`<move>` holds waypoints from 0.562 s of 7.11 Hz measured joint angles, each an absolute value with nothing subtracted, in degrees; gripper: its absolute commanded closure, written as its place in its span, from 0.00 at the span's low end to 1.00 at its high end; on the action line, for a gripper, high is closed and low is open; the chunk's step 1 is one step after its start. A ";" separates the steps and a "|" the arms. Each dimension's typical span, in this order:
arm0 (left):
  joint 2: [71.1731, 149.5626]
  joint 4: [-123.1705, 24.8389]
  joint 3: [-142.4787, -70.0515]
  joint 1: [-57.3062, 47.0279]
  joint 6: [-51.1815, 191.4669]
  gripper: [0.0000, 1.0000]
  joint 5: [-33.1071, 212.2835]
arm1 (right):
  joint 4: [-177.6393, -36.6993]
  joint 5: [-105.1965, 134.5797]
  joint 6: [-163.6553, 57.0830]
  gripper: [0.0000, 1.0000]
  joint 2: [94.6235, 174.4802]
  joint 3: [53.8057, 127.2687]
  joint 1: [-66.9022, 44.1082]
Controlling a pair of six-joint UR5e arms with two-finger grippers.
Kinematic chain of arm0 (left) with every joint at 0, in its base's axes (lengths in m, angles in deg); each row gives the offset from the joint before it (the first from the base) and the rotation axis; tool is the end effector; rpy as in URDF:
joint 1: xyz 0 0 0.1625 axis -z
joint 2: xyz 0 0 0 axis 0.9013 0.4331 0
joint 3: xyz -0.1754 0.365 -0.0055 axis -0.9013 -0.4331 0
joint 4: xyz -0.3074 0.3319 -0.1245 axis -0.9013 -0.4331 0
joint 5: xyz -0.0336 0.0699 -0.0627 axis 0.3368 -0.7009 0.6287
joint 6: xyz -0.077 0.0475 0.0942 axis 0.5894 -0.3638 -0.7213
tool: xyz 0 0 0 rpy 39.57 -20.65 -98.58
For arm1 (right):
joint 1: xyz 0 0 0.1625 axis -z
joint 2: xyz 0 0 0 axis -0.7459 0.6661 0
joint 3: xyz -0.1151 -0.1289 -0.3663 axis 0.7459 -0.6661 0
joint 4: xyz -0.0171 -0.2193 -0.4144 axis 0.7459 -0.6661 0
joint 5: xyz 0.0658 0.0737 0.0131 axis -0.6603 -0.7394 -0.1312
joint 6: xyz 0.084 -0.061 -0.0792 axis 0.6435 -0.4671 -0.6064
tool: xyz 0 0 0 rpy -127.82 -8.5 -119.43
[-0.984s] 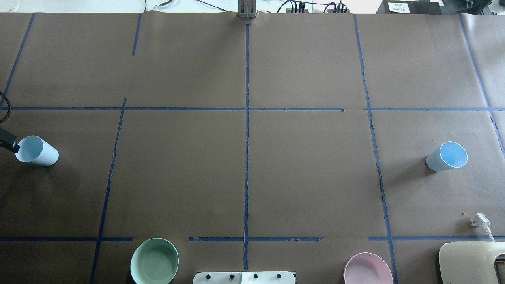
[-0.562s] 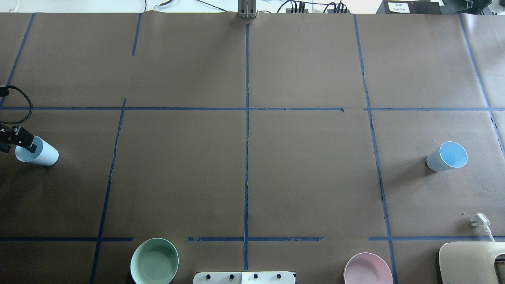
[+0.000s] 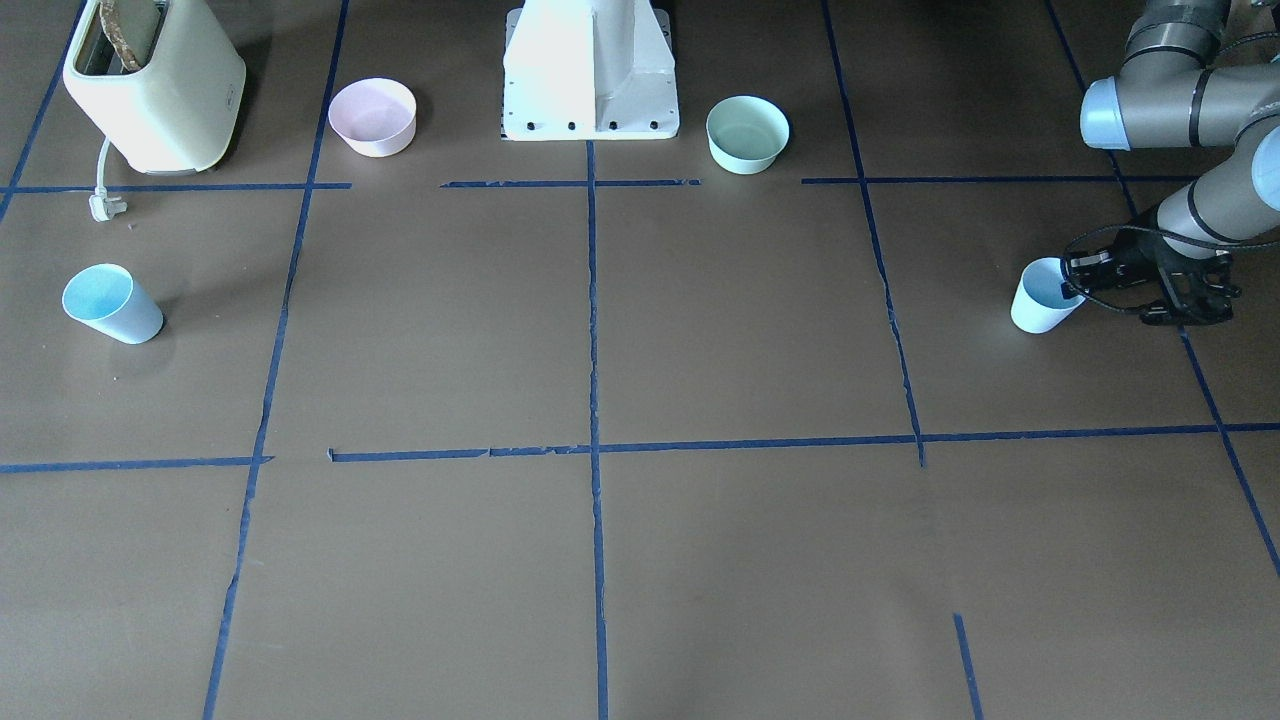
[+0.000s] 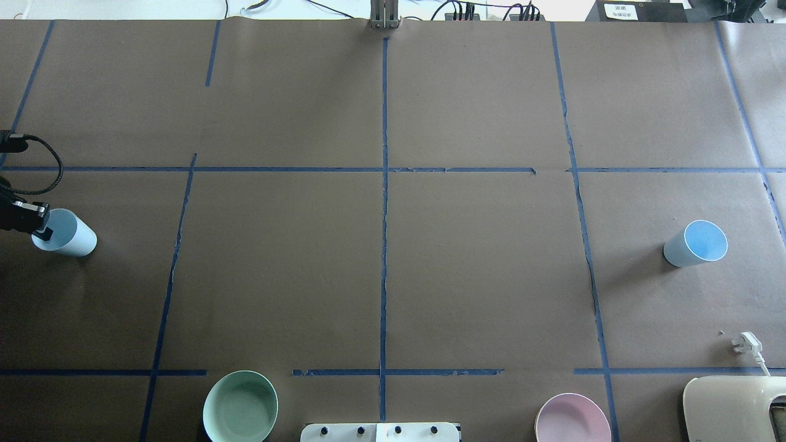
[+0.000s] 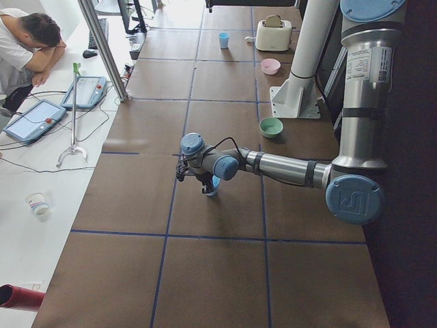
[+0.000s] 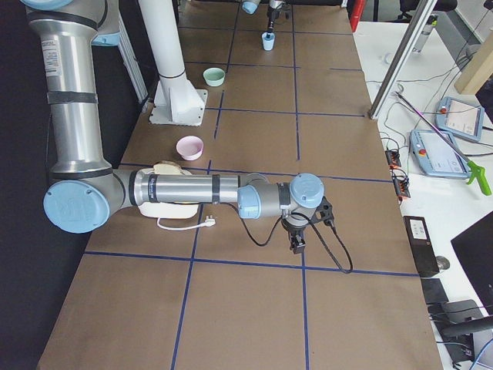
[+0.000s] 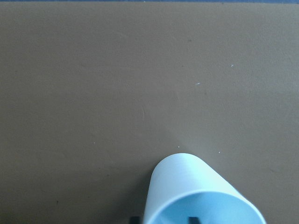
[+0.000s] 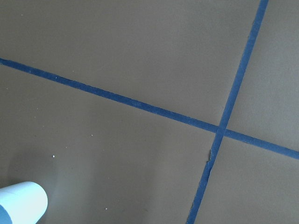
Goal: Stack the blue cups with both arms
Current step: 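Lower the left gripper onto the light blue cup and close it, then carry the light blue cup with the left gripper toward the table center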
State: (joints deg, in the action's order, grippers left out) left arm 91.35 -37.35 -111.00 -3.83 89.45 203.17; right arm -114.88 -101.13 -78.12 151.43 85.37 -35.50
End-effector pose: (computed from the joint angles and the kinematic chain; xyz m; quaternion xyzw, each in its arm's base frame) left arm 0.2486 -0.5224 0.5691 -0.0573 0.4083 0.0330 0.9104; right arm -0.0287 -0.5823 0.6325 0.0598 -0.4117 -0.1391 0.8986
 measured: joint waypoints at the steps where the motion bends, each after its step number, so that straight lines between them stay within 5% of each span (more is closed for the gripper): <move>1: 93.54 -37.00 -111.64 -3.81 91.06 1.00 203.62 | -114.85 -101.20 -78.10 0.00 151.27 85.36 -35.47; 4: 111.46 -36.12 -112.29 -9.02 112.62 1.00 203.31 | -114.64 -101.18 -78.17 0.00 151.03 85.53 -35.02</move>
State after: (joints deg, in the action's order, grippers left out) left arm 111.46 -36.12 -112.29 -9.02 112.62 203.31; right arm -114.64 -101.18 -78.17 151.03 85.53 -35.02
